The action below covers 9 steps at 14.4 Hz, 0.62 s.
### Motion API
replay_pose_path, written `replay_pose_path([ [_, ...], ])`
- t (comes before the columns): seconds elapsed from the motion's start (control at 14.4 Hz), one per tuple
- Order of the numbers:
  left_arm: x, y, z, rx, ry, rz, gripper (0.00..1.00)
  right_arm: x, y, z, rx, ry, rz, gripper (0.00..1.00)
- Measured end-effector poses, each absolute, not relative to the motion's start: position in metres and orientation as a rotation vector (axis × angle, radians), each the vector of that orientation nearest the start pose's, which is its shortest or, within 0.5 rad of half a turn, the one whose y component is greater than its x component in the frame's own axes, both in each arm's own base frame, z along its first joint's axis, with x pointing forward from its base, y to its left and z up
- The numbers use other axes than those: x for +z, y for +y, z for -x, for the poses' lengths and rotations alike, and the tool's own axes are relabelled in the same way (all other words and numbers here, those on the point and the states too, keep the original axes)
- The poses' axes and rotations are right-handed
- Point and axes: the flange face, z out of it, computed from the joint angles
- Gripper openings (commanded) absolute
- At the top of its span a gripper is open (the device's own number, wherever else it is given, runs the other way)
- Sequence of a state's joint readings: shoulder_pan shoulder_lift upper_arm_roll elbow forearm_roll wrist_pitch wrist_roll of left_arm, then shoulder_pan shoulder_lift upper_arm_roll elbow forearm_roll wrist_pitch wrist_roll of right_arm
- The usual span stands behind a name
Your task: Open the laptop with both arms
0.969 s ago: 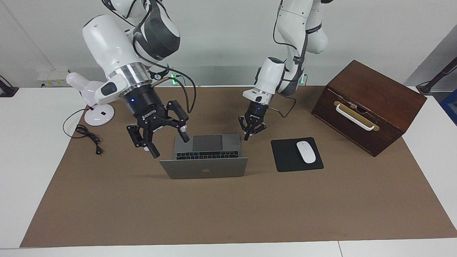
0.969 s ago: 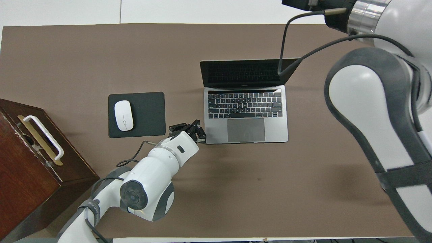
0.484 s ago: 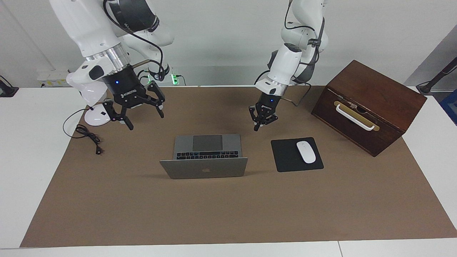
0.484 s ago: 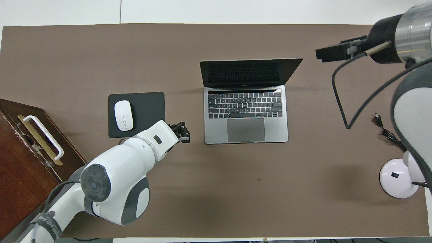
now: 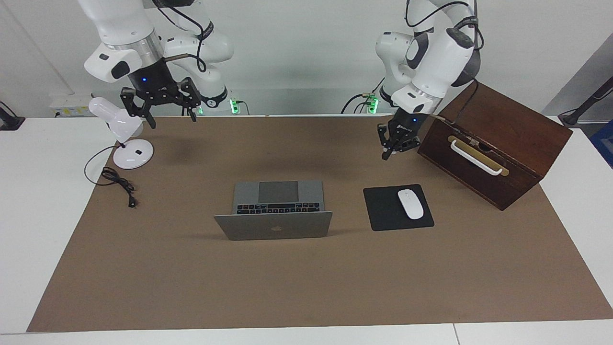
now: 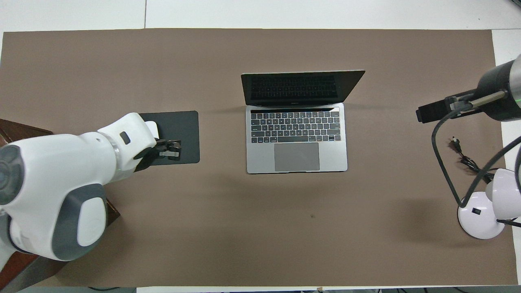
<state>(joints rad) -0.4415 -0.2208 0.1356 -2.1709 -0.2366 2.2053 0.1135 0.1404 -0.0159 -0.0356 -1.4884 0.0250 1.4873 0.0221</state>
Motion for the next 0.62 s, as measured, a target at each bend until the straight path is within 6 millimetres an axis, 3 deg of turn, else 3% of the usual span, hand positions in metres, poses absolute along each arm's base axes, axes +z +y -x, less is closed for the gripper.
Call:
replay_pose_path([
  [0.28,0.543,-0.099,-0.491,-0.213,0.540,3.221,0.00,0.671,0.047,-0.512,0.091,0.277,3.121,1.00],
  [0.35,0.548,-0.087,-0.492,-0.191,0.544,3.199,0.09,0.668,0.045,-0.507,0.108,0.310,3.119,1.00],
  [0.48,0.553,-0.063,-0.494,-0.168,0.520,3.182,0.87,0.660,0.039,-0.505,0.108,0.297,3.122,1.00],
  [0.55,0.555,-0.051,-0.495,-0.167,0.492,3.183,1.00,0.659,0.033,-0.507,0.077,0.242,3.126,1.00],
  [0.62,0.556,-0.039,-0.496,-0.166,0.458,3.186,1.00,0.658,0.026,-0.511,0.035,0.185,3.130,1.00],
])
